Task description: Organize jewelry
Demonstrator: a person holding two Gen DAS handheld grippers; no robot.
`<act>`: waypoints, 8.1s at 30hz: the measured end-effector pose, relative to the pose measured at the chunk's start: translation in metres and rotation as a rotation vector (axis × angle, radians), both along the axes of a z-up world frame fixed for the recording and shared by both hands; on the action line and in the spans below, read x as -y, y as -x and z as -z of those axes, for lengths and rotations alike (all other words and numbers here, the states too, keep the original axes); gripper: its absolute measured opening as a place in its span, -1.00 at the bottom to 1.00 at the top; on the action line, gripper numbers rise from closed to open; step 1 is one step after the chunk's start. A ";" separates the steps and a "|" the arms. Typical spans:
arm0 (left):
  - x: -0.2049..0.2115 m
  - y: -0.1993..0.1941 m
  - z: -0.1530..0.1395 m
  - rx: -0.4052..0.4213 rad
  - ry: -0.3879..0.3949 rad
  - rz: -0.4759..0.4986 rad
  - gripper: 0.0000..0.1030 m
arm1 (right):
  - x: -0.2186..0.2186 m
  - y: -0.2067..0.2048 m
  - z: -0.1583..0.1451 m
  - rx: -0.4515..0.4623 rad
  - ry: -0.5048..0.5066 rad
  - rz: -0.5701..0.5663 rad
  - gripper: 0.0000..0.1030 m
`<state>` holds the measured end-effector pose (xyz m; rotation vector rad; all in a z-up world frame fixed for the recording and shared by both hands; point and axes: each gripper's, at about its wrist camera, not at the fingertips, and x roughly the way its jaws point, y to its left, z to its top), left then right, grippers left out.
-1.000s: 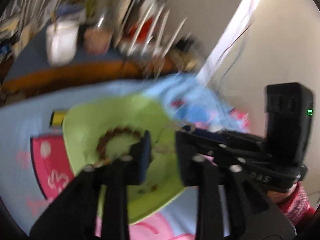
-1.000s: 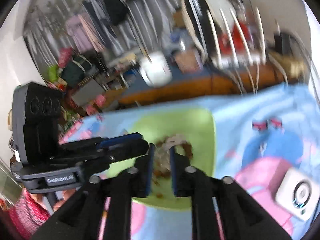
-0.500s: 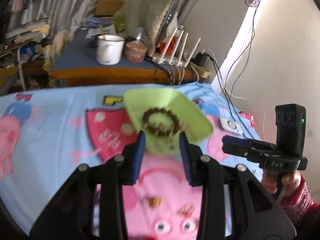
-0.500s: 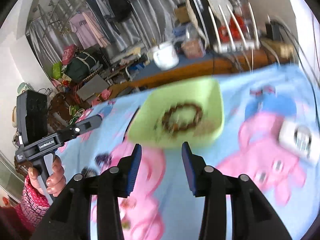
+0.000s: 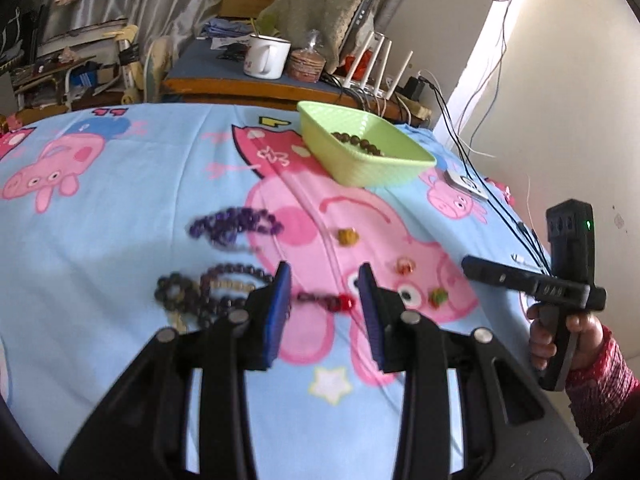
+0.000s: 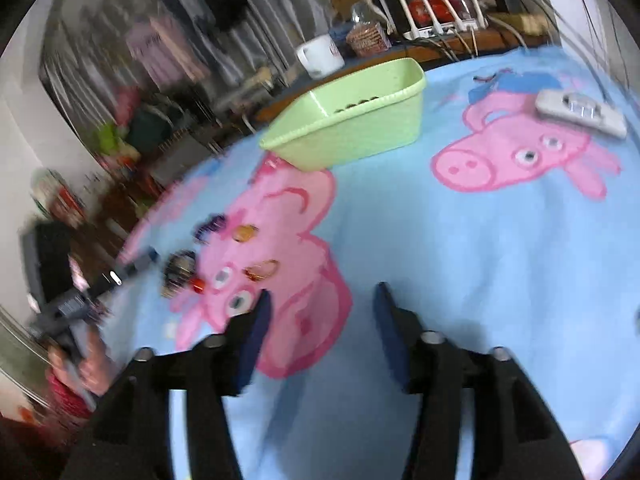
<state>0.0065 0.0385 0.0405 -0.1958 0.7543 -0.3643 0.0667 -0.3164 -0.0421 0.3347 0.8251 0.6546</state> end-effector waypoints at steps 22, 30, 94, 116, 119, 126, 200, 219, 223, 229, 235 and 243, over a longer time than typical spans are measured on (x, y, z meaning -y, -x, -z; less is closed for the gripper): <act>0.101 -0.048 0.011 -0.058 -0.120 0.270 -0.21 | -0.084 0.031 -0.006 0.224 0.422 -0.259 -1.00; 0.124 -0.060 0.034 -0.069 -0.265 0.251 -0.58 | -0.064 0.042 -0.005 0.247 0.440 -0.250 -1.00; -0.051 -0.058 -0.027 -0.017 0.060 0.005 -0.25 | -0.088 -0.043 -0.034 0.102 0.098 -0.175 -0.92; 0.048 -0.022 0.034 -0.048 -0.292 0.253 -0.69 | -0.130 -0.039 -0.013 0.122 0.351 -0.311 -1.00; 0.059 -0.008 0.034 -0.041 -0.289 0.297 -0.69 | -0.116 -0.020 -0.013 0.131 0.356 -0.319 -1.00; 0.091 0.032 0.035 -0.047 -0.246 0.414 -0.69 | -0.076 0.062 -0.007 0.156 0.344 -0.320 -1.00; 0.071 -0.181 -0.047 0.039 -0.011 0.186 -0.69 | -0.020 -0.114 -0.067 0.304 0.145 0.026 -1.00; -0.006 -0.138 -0.077 0.087 0.052 0.012 -0.12 | -0.013 -0.081 -0.070 0.264 -0.015 0.072 -0.90; -0.039 -0.102 -0.065 0.083 0.042 -0.072 -0.12 | -0.031 -0.064 -0.064 0.245 -0.003 0.017 -0.90; -0.075 -0.064 -0.032 0.036 0.021 -0.170 -0.12 | -0.079 -0.048 -0.047 0.187 0.058 -0.093 -0.90; -0.106 -0.040 -0.006 -0.011 0.058 -0.217 -0.12 | -0.133 -0.045 -0.035 0.132 0.115 -0.220 -0.90; -0.114 -0.030 0.008 -0.025 0.119 -0.224 -0.12 | -0.215 -0.074 -0.030 0.097 0.228 -0.323 -0.90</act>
